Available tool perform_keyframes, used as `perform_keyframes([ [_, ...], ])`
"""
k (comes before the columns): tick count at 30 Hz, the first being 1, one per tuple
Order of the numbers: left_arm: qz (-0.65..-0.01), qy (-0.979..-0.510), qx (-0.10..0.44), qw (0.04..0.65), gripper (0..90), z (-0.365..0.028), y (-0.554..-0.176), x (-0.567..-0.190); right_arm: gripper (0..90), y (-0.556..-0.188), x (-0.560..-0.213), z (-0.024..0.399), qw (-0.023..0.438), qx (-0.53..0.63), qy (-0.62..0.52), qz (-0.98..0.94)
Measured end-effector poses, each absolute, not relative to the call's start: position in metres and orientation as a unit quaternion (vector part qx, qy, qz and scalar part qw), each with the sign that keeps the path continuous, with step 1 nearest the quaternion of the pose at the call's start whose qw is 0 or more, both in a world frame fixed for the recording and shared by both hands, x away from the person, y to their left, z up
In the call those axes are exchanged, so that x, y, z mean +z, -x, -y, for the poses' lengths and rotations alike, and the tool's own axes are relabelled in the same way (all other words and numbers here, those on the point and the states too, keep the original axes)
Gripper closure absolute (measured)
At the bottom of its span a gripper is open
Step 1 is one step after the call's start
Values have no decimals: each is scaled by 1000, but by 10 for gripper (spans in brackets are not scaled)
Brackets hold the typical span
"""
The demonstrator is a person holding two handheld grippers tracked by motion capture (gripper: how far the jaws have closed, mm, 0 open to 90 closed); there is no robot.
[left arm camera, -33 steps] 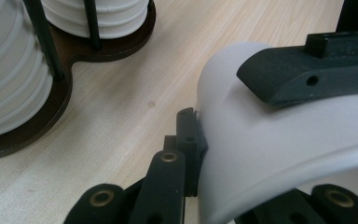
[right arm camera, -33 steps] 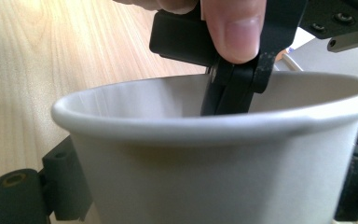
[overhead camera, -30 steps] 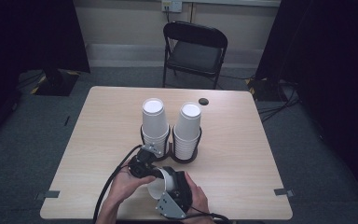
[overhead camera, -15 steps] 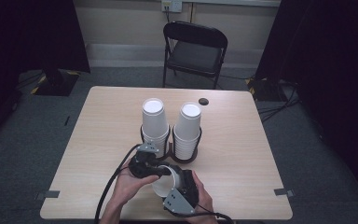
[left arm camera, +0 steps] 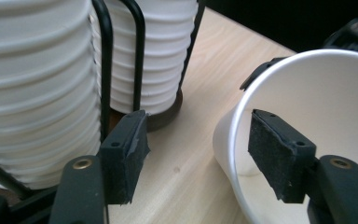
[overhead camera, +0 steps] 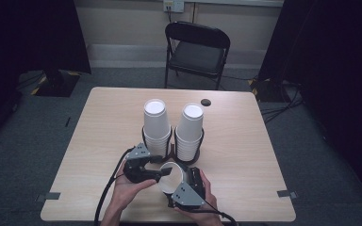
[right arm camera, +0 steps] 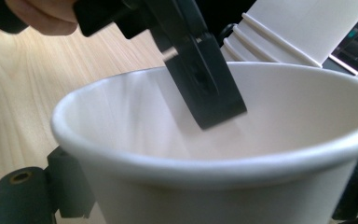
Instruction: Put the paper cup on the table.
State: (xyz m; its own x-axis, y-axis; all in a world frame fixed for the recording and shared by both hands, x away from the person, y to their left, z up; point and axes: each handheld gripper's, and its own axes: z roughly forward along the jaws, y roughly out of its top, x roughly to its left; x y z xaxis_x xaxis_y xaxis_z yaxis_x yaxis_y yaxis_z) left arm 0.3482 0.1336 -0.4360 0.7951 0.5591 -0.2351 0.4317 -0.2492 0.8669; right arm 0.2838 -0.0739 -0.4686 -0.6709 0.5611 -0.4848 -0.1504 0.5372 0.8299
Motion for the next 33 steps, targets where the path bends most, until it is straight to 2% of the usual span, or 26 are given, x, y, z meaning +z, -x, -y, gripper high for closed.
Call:
perform_keyframes([
  [11,-314,-754,90,570,284,-148,-340,-440,124,-292,-468,86,354,483,-180,-780],
  [24,-322,-732,132,586,211,-166,-332,-446,125,-299,-466,117,328,517,-248,-751],
  [29,-344,-703,146,605,210,-174,-328,-452,125,-302,-463,127,321,533,-269,-735],
  [33,-349,-700,155,604,197,-178,-325,-458,125,-308,-461,137,323,536,-291,-724],
])
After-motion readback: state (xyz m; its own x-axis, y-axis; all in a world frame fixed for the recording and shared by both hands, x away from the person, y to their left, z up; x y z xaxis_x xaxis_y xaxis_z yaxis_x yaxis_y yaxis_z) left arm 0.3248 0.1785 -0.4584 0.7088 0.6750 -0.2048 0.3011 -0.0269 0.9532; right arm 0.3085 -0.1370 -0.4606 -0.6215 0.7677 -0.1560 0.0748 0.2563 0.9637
